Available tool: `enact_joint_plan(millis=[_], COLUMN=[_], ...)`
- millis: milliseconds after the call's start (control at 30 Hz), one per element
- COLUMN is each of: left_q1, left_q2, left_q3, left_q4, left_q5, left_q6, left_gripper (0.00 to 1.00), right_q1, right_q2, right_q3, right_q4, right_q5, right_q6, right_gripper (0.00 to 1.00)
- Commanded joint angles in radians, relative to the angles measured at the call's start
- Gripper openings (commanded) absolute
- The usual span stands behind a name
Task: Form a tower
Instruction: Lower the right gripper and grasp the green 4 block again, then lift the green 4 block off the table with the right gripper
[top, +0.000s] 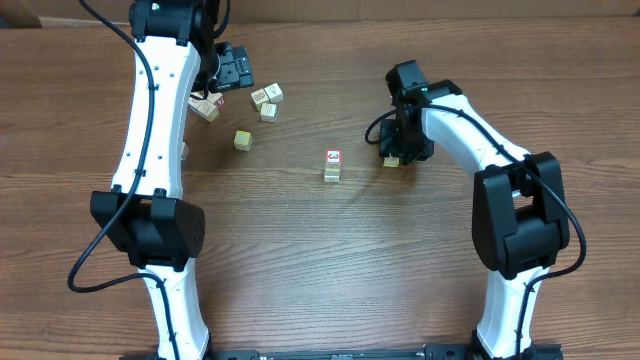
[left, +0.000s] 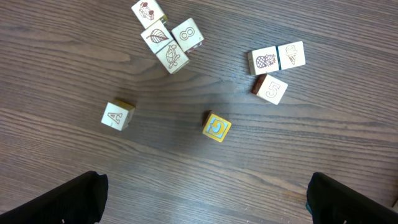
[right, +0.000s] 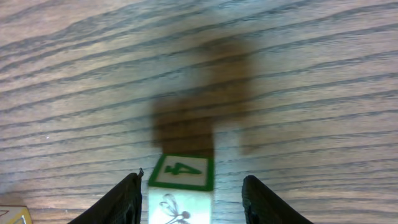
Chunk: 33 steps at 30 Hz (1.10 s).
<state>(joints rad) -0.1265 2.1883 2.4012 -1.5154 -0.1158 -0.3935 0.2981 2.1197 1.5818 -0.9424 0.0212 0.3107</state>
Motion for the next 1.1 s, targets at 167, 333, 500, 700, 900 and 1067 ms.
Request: enact_joint_plan(millis=[167, 333, 500, 700, 900, 1067], left_q1=[-0.003, -0.003, -0.003, -0.003, -0.003, -0.003], left_q2=[-0.014, -0.014, -0.014, -0.014, -0.014, -0.014], left_q3=[0.016, 0.016, 0.016, 0.016, 0.016, 0.016], left_q4=[0.002, 0.002, 0.001, 0.002, 0.001, 0.002], left_q5=[0.005, 0.005, 0.005, 0.005, 0.005, 0.005], left_q6=[-0.014, -0.014, -0.014, -0.014, -0.014, -0.014], left_gripper=[0.99, 1.0, 1.0, 1.0, 0.99, 1.0], right_q1=[0.031, 0.031, 0.031, 0.031, 0.031, 0.031], right_q2=[0.003, 0.003, 0.003, 0.003, 0.003, 0.003], right_q3=[-0.008, -0.011, -0.011, -0.011, -0.011, -0.011], right_q4=[0.009, 0.011, 0.005, -0.006, -0.016, -0.016], right_q5=[0.056, 0.056, 0.056, 0.056, 0.056, 0.056], right_q6=[0.021, 0.031, 0.03, 0.03, 0.03, 0.03], right_gripper=[0.43, 0.43, 0.42, 0.36, 0.36, 0.36])
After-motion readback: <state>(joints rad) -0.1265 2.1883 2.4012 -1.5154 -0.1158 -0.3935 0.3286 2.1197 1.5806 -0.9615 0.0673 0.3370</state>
